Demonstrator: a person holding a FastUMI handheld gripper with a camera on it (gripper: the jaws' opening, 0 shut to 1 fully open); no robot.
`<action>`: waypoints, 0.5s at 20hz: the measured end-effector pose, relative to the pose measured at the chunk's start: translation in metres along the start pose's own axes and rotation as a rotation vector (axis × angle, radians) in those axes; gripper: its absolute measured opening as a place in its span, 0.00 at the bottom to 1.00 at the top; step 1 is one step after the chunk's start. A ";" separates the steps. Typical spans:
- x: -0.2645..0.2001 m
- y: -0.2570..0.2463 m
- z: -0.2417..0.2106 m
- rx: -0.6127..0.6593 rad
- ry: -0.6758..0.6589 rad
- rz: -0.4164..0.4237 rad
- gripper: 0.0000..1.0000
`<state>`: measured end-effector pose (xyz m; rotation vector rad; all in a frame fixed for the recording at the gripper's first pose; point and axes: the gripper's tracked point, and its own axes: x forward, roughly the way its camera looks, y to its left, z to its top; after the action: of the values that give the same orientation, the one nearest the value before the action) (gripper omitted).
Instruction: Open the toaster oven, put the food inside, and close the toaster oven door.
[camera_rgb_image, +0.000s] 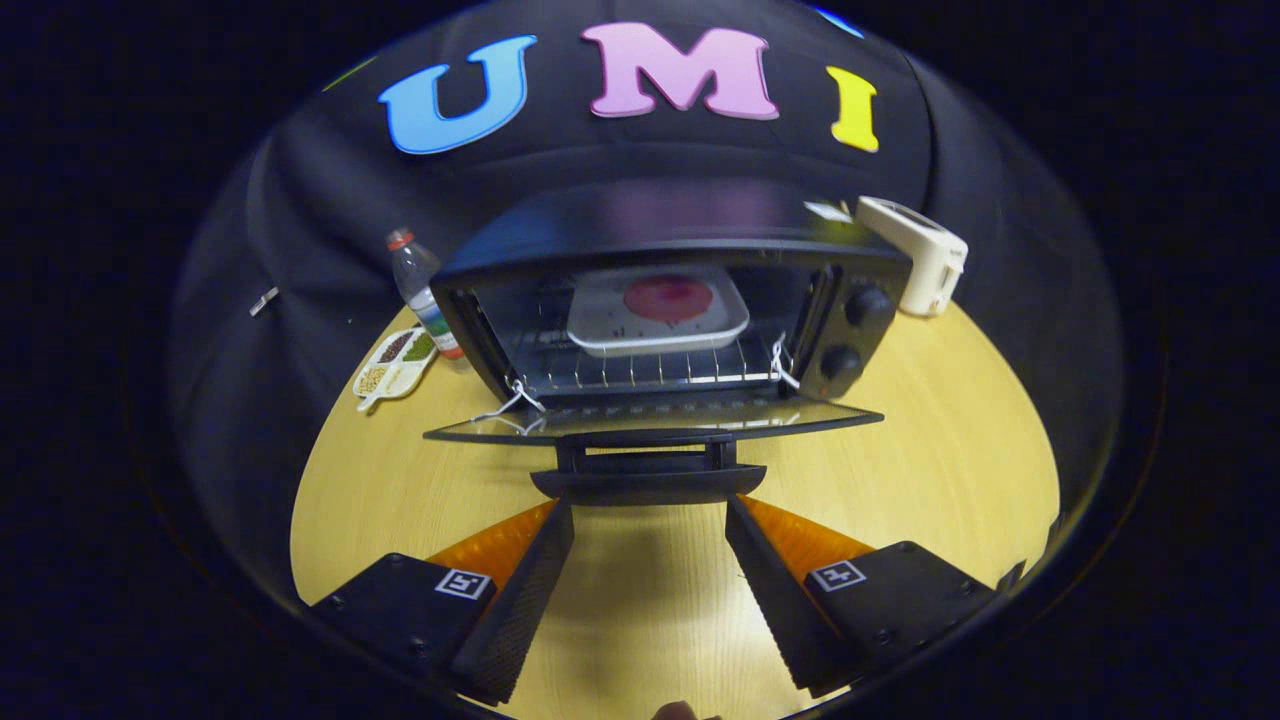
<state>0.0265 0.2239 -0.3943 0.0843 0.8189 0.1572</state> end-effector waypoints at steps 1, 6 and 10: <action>-0.007 0.000 0.012 -0.041 -0.035 -0.001 1.00; -0.059 0.004 0.069 -0.065 -0.219 0.016 0.99; -0.101 0.000 0.101 -0.053 -0.326 0.015 0.99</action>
<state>0.0323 0.2048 -0.2533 0.0643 0.4885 0.1736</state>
